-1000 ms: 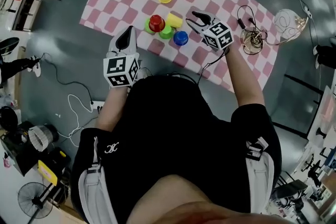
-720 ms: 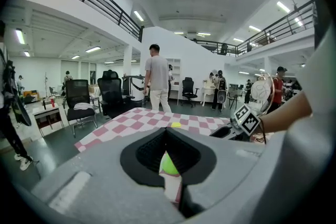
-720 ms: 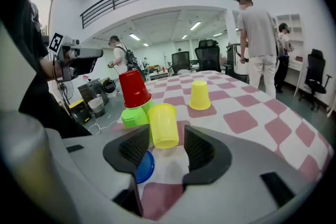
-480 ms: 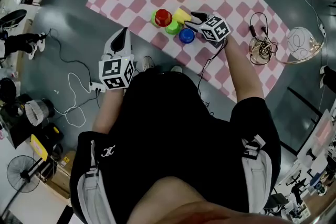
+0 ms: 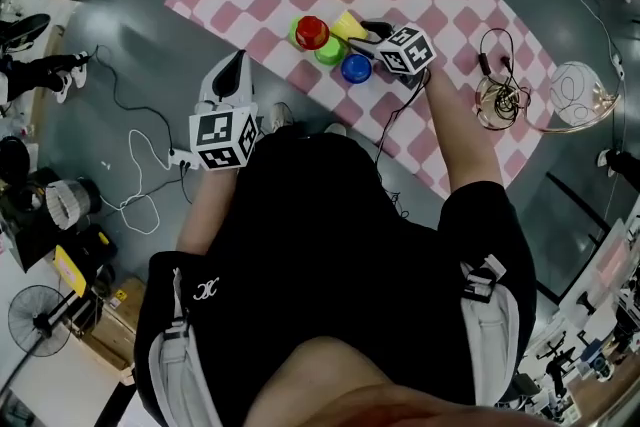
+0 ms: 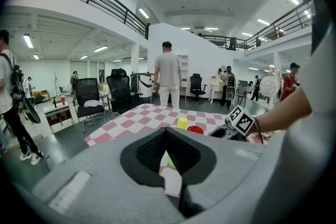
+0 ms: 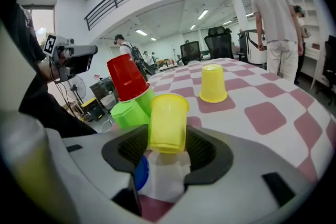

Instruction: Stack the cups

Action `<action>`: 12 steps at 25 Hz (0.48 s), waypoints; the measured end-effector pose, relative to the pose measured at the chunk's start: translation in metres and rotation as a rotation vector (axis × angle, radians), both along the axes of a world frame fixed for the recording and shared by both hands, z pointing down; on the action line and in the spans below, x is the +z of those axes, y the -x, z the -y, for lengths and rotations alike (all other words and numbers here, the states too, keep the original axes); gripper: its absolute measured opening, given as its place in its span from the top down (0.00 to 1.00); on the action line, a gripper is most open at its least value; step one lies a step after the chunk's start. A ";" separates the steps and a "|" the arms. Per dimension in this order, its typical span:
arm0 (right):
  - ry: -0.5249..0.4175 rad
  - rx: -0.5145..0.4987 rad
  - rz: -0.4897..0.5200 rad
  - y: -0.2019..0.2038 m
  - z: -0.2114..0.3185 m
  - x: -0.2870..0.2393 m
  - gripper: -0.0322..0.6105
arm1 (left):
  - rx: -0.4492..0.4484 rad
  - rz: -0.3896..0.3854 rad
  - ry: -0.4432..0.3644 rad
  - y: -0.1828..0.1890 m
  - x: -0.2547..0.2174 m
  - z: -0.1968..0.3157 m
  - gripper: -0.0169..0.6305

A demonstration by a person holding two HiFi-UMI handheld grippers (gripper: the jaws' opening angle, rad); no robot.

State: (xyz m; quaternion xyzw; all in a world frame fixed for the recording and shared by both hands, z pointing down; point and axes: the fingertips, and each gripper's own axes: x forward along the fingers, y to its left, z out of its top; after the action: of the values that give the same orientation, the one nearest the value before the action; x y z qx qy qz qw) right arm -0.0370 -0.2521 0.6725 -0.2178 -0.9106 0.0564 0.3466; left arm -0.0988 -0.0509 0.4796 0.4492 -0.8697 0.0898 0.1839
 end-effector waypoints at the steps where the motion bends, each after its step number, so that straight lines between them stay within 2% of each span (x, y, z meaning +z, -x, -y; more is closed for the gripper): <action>1: -0.003 0.003 -0.011 -0.002 0.002 0.003 0.62 | -0.004 -0.002 0.001 0.000 0.001 -0.002 0.95; 7: -0.004 0.009 -0.046 -0.005 0.005 0.013 0.62 | -0.023 -0.010 0.000 0.002 0.003 -0.007 0.95; 12: -0.093 -0.014 -0.038 -0.012 0.009 0.007 0.62 | -0.006 -0.011 -0.003 -0.001 0.003 -0.002 0.95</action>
State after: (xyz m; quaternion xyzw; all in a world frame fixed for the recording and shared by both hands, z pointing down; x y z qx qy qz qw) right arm -0.0247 -0.2610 0.6796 -0.2067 -0.9040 0.0157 0.3739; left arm -0.0977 -0.0489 0.4826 0.4472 -0.8702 0.0855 0.1883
